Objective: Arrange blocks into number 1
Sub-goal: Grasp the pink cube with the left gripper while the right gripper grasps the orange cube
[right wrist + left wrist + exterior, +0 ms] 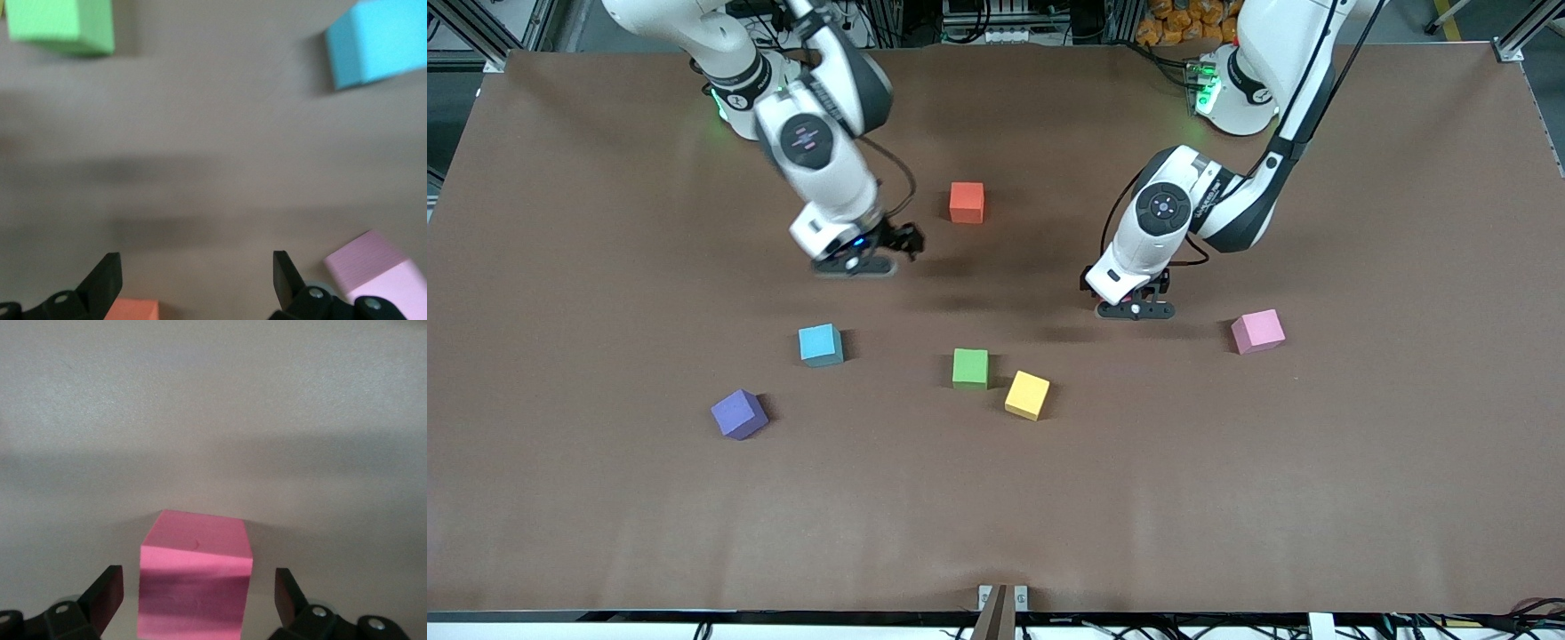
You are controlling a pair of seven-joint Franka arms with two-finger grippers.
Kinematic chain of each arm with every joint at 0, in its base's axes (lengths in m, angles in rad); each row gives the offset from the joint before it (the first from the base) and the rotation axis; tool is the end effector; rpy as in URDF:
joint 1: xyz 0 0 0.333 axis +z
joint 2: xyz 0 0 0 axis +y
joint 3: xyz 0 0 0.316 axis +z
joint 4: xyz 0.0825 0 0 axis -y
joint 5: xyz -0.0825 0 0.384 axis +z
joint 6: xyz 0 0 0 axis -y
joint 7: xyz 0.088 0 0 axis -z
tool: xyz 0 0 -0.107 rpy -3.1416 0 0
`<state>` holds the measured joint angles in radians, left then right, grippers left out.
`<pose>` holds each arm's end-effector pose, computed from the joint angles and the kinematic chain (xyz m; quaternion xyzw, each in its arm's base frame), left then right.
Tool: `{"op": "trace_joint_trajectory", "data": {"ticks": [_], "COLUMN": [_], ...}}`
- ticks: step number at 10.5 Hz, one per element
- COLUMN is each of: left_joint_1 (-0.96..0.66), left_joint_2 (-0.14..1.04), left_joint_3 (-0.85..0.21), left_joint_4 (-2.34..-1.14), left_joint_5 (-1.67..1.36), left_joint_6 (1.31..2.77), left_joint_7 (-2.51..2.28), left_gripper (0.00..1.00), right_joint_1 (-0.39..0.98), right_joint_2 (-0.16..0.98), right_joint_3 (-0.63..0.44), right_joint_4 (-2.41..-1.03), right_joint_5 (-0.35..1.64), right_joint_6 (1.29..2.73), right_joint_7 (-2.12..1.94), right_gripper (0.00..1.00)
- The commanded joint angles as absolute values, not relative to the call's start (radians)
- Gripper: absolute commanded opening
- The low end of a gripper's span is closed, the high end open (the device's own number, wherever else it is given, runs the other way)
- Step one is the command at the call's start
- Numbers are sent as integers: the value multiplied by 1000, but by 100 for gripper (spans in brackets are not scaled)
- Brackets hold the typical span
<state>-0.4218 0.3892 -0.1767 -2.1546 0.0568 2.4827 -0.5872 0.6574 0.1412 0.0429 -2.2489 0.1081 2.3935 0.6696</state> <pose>0.4643 -0.3177 0.2143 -0.9992 0.0230 0.0317 0.0011 0.4101 0.3467 0.3034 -0.9989 0.0244 0.0239 0.0319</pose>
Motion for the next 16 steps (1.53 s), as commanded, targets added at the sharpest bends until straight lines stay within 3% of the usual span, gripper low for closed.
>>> {"op": "trace_joint_trajectory", "data": {"ticks": [1, 5, 8, 13, 16], "left_joint_1": [-425, -425, -425, -411, -413], "left_joint_2": [414, 451, 457, 440, 440], "left_joint_3": [-173, -173, -173, -175, -173], "left_joint_4": [-2143, -2128, -2129, -2123, -2123], "left_joint_5": [72, 74, 74, 61, 61], "left_joint_6": [2506, 2519, 2519, 2517, 2516], "left_joint_7": [-575, -574, -575, -620, -629], "left_gripper": [100, 100, 3, 0, 0], "right_joint_1": [734, 885, 919, 954, 953], "right_joint_2": [133, 254, 273, 320, 333], "right_joint_3": [46, 48, 48, 48, 48], "right_joint_4": [-2279, -2283, -2281, -2276, -2275], "right_joint_5": [117, 117, 117, 117, 117], "right_joint_6": [2418, 2540, 2554, 2579, 2576], "right_joint_7": [719, 801, 815, 833, 926], "right_gripper": [100, 100, 100, 100, 50]}}
